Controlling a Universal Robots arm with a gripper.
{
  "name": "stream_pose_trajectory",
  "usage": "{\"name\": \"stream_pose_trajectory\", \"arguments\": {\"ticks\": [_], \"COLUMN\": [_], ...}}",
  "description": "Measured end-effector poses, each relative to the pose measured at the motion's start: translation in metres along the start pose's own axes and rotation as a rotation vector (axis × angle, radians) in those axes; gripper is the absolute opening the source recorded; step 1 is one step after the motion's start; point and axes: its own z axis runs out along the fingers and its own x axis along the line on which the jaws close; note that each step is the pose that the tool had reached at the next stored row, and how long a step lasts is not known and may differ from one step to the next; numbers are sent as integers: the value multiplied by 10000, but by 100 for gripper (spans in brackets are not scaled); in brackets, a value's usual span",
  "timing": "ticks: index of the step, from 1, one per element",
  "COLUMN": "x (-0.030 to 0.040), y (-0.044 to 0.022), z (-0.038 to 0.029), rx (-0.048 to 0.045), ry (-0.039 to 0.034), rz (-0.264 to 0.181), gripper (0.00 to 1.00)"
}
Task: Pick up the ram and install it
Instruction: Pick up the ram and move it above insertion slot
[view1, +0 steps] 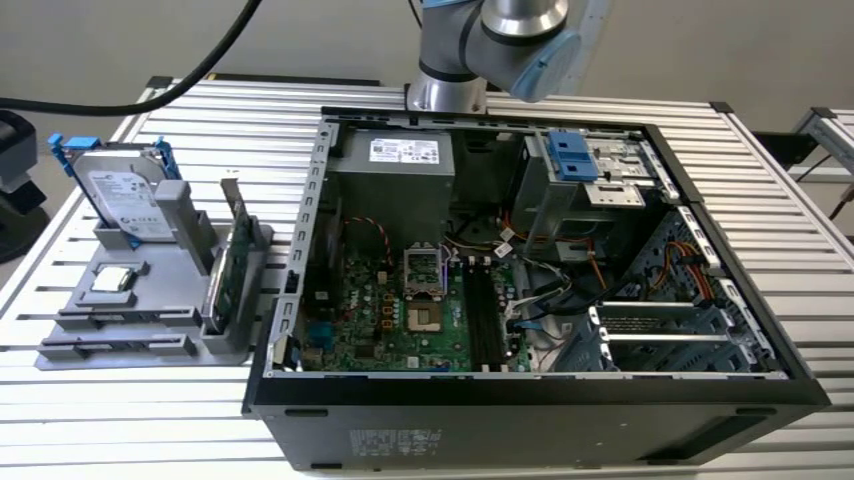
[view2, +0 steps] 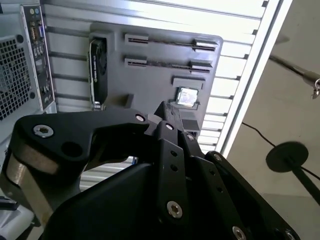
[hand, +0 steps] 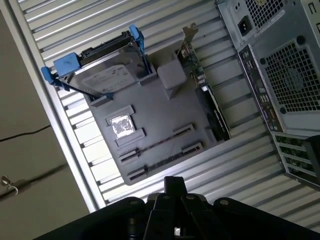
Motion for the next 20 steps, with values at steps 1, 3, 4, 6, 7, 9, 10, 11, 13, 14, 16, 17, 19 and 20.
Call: {"name": "stream_pose_trajectory", "arguments": {"ticks": [1, 3, 4, 6, 7, 9, 10, 11, 13, 14, 16, 17, 19, 20], "x": [1, 2, 2, 2, 2, 3, 3, 3, 4, 4, 4, 4, 4, 5], "y": [0, -1, -1, -1, -1, -1, -1, -1, -2, -2, -2, -2, -2, -2], "z": [0, 0, 0, 0, 0, 0, 0, 0, 0, 0, 0, 0, 0, 0], "rx": [0, 0, 0, 0, 0, 0, 0, 0, 0, 0, 0, 0, 0, 0], "ry": [-1, -6, -8, -12, -14, -18, -19, -21, -25, -26, -29, -30, -33, -35], "rz": [45, 136, 182, 258, 296, 373, 406, 444, 514, 545, 609, 642, 709, 740], "gripper": [0, 0, 0, 0, 0, 0, 0, 0, 0, 0, 0, 0, 0, 0]}}
